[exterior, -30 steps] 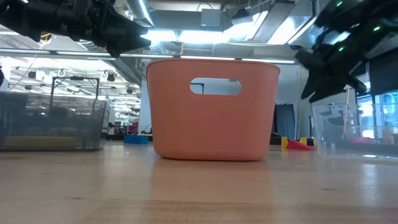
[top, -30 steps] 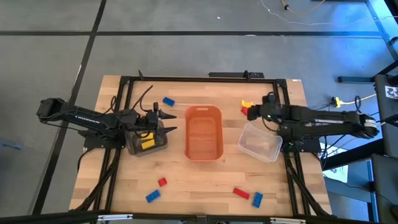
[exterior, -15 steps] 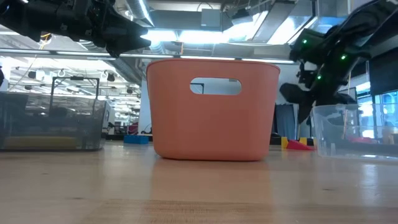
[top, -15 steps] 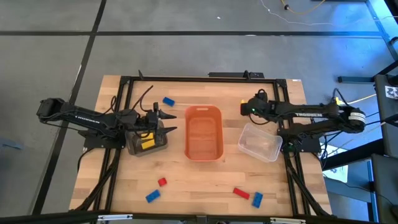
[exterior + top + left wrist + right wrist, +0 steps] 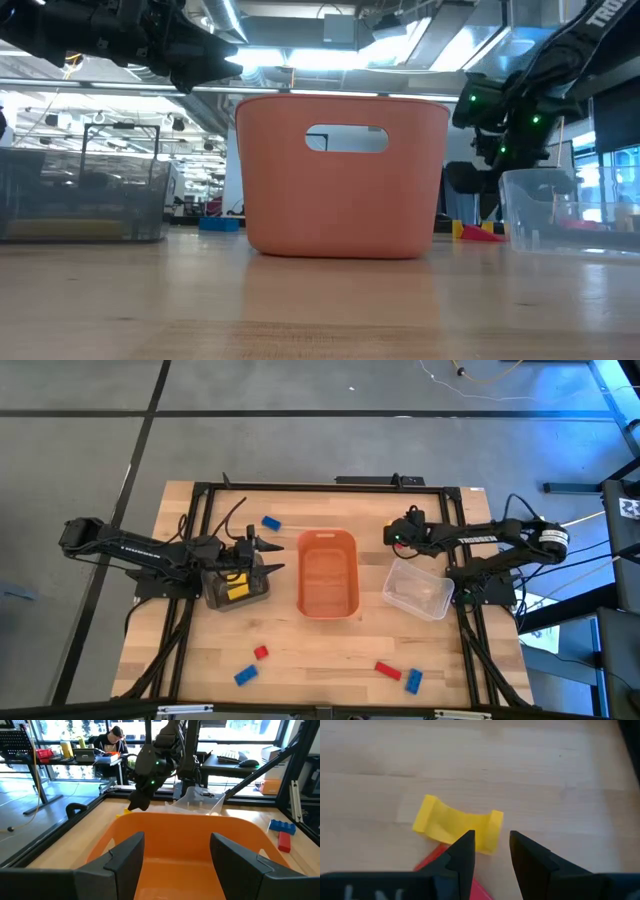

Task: Sort & place blocks by color
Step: Put the yellow block into the black bin

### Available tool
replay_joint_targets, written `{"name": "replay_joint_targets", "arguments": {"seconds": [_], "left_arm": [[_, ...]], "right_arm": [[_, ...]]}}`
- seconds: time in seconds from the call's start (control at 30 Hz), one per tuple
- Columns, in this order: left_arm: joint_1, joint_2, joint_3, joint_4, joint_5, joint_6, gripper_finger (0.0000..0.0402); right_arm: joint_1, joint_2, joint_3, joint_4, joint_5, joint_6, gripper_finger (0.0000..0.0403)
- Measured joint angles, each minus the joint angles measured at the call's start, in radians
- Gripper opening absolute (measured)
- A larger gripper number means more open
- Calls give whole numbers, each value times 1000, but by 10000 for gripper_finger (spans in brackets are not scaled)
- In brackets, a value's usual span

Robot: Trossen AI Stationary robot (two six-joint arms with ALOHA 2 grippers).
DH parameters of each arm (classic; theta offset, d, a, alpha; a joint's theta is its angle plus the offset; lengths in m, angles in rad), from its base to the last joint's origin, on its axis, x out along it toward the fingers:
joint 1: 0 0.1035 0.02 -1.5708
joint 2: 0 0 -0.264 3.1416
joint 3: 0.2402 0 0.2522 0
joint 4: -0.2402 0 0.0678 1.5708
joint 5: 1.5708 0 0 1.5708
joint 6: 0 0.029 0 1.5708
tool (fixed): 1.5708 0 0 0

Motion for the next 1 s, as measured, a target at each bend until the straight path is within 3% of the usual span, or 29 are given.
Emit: {"name": "replay_joint_targets", "arguments": {"seconds": [0.7, 1.0], "left_arm": [[-1, 0, 0, -1, 0, -2, 217], [-1, 0, 0, -3, 0, -5, 217]], "right_arm": [[0, 72, 0, 72, 27, 23, 123], [-26, 72, -1, 71, 25, 23, 71]]}}
